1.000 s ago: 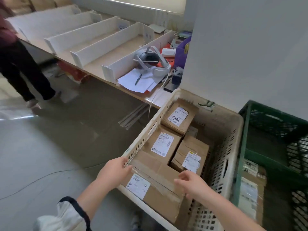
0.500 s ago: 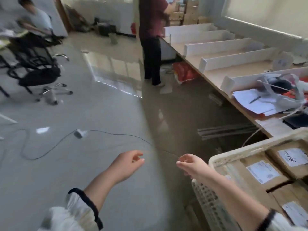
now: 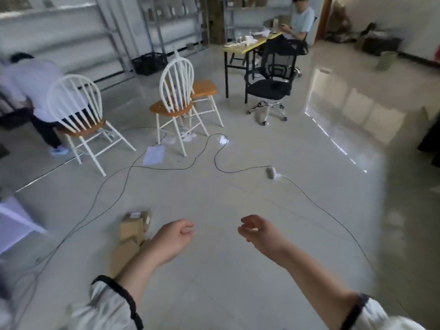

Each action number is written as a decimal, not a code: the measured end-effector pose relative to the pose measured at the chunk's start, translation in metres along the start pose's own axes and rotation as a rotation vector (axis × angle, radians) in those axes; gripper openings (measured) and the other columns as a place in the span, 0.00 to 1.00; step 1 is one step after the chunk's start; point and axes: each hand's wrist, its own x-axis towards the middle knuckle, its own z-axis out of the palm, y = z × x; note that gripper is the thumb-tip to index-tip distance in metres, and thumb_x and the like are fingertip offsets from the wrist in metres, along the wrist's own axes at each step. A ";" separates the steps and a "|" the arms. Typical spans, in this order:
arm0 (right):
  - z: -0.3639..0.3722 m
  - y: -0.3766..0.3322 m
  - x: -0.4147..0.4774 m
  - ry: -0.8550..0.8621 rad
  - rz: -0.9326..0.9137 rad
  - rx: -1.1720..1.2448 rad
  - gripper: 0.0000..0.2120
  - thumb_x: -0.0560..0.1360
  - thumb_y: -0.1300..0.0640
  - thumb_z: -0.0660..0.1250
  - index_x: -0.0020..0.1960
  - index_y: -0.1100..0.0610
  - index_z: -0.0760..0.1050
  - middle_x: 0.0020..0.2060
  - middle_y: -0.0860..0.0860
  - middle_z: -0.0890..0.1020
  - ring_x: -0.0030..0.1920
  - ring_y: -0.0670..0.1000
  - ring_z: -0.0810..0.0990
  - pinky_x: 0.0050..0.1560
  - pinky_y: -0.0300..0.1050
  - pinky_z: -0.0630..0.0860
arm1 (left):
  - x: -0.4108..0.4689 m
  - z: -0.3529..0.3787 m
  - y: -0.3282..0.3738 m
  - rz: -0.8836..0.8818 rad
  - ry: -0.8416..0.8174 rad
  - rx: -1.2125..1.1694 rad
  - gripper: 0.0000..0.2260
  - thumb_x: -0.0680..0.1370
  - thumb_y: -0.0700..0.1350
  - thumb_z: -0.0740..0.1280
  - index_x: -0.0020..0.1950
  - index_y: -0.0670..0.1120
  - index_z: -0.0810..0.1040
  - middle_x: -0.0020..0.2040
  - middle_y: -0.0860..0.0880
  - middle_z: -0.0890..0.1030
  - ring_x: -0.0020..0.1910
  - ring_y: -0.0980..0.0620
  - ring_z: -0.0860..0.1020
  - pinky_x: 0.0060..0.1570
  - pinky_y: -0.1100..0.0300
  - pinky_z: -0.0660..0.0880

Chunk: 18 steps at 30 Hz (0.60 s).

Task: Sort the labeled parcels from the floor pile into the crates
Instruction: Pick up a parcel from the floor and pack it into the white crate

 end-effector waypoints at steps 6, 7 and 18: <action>0.079 -0.047 0.080 -0.268 -0.023 -0.125 0.18 0.76 0.51 0.65 0.64 0.54 0.73 0.53 0.49 0.77 0.51 0.49 0.77 0.52 0.40 0.71 | -0.014 -0.036 -0.097 -0.266 0.162 -0.159 0.05 0.78 0.43 0.66 0.51 0.51 0.79 0.48 0.48 0.80 0.46 0.52 0.77 0.46 0.59 0.71; 0.092 -0.054 0.095 -0.306 -0.019 -0.141 0.18 0.76 0.52 0.65 0.64 0.55 0.73 0.53 0.49 0.77 0.50 0.48 0.76 0.51 0.39 0.71 | -0.012 -0.040 -0.111 -0.311 0.171 -0.164 0.06 0.78 0.45 0.66 0.53 0.50 0.79 0.48 0.49 0.81 0.44 0.52 0.77 0.45 0.60 0.71; 0.240 -0.097 0.300 -0.699 -0.037 -0.440 0.16 0.76 0.53 0.62 0.62 0.56 0.72 0.51 0.49 0.76 0.51 0.49 0.74 0.50 0.41 0.68 | 0.104 -0.077 -0.228 -0.716 0.369 -0.367 0.12 0.78 0.48 0.65 0.60 0.48 0.78 0.53 0.46 0.82 0.53 0.48 0.80 0.50 0.60 0.73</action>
